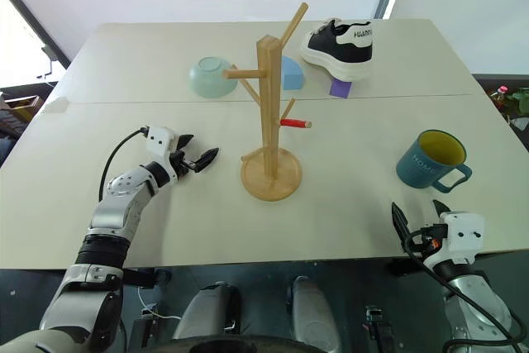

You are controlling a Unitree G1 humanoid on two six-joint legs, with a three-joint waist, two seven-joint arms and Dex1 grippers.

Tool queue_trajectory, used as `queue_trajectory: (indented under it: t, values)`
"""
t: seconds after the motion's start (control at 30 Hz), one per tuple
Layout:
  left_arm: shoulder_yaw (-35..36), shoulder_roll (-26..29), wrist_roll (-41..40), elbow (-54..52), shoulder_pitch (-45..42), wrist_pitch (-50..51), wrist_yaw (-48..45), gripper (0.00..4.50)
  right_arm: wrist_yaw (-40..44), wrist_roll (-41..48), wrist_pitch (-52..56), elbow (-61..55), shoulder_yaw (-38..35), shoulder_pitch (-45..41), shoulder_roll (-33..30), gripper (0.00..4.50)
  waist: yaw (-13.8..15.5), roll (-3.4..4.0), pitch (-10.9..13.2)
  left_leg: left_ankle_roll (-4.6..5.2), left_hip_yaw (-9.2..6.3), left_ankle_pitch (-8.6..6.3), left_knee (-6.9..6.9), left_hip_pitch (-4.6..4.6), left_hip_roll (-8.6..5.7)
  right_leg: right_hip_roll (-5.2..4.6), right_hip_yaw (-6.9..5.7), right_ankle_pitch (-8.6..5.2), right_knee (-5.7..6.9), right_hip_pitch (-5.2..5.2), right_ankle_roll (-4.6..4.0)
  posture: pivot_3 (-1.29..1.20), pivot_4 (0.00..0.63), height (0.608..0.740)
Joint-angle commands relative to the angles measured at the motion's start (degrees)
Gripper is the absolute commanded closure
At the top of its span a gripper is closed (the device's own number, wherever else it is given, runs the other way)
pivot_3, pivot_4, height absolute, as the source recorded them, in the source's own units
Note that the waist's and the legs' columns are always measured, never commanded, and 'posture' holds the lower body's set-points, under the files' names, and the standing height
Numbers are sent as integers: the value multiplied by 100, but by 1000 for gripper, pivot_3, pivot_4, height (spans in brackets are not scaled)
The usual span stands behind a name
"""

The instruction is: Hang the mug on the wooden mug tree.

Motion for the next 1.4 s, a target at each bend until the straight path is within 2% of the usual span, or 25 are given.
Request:
queue_trajectory:
  t: [0.03, 0.4, 0.7, 0.93, 1.13, 1.4]
  values:
    - [95, 4, -52, -72, -129, -50, 24, 0, 12, -3, -60, -78, -40, -5, -43, 64, 0, 0, 0, 0, 0, 0, 0, 0, 0, 0, 0, 0, 0, 0, 0, 0, 150, 740]
    - [134, 97, -103, -285, 5, 58, 1, 0, 14, -3, -92, -58, -75, 92, -15, 64, 0, 0, 0, 0, 0, 0, 0, 1, -1, 1, 0, 0, 1, 1, 0, 0, 150, 740]
    - [25, 470, -868, -1653, 1016, 341, -1268, 0, -134, 11, -55, 54, -143, 20, -22, 64, -9, 4, -2, 0, 2, 0, -7, 4, 4, -6, 7, -1, 2, -3, -2, 0, 150, 740]
    - [-670, 909, -1314, -2976, 1672, 651, -2509, 0, -427, 11, -201, 134, -415, 17, 62, 64, 3, 12, -4, -1, 5, 0, -14, 1, -2, -35, 11, -2, -3, -5, -5, 0, 150, 740]
    - [-1048, 1071, -1816, -3800, 1652, 1170, -2992, 0, -1048, -241, -356, 610, -772, -461, -33, 64, -17, 18, -5, -1, 11, 0, -13, 0, -7, -43, 12, -2, -3, -10, -5, 0, 150, 740]
    - [-1257, 888, -1695, -3688, 1572, 960, -2993, 0, -1425, -380, -452, 1108, -899, -1089, -193, 64, -17, 24, -6, 1, 11, 1, -13, 2, -6, 3, 16, -2, -2, -10, -5, 0, 150, 740]
